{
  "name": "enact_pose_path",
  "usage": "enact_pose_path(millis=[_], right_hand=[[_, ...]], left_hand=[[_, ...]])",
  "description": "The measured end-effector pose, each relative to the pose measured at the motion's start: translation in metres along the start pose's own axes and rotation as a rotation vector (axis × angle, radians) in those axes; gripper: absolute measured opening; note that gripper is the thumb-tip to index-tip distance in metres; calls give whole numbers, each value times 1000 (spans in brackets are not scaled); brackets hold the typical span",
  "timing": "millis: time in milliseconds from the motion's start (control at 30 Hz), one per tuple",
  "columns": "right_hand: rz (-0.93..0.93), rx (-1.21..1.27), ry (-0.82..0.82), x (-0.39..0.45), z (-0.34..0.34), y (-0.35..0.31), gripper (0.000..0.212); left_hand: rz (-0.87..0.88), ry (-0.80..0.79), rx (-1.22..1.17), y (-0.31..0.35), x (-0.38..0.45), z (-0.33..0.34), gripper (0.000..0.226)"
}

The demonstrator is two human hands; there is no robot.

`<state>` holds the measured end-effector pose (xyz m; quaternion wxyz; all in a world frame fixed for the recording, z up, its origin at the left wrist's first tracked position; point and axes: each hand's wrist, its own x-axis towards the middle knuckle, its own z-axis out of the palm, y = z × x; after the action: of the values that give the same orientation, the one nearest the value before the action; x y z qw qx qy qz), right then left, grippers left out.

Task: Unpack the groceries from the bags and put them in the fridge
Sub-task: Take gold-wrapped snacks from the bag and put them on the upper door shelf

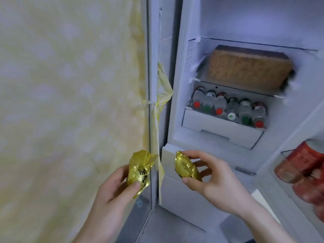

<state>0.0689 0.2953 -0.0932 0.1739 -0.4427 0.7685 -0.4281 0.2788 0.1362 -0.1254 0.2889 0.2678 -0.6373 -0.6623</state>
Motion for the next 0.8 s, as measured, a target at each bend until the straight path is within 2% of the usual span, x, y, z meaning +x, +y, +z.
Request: enact_pose_path(millis=[200, 367, 700, 800], right_hand=[[102, 0, 255, -23, -39, 6, 54], [108, -73, 375, -41, -81, 7, 54], [-19, -178, 605, -56, -170, -16, 64], [13, -295, 680, -62, -182, -37, 64]], left_hand=[[8, -193, -79, 12, 52, 38, 38], [25, -281, -109, 23, 94, 80, 44], [274, -523, -133, 80, 143, 181, 40], [385, -627, -143, 103, 156, 210, 36]])
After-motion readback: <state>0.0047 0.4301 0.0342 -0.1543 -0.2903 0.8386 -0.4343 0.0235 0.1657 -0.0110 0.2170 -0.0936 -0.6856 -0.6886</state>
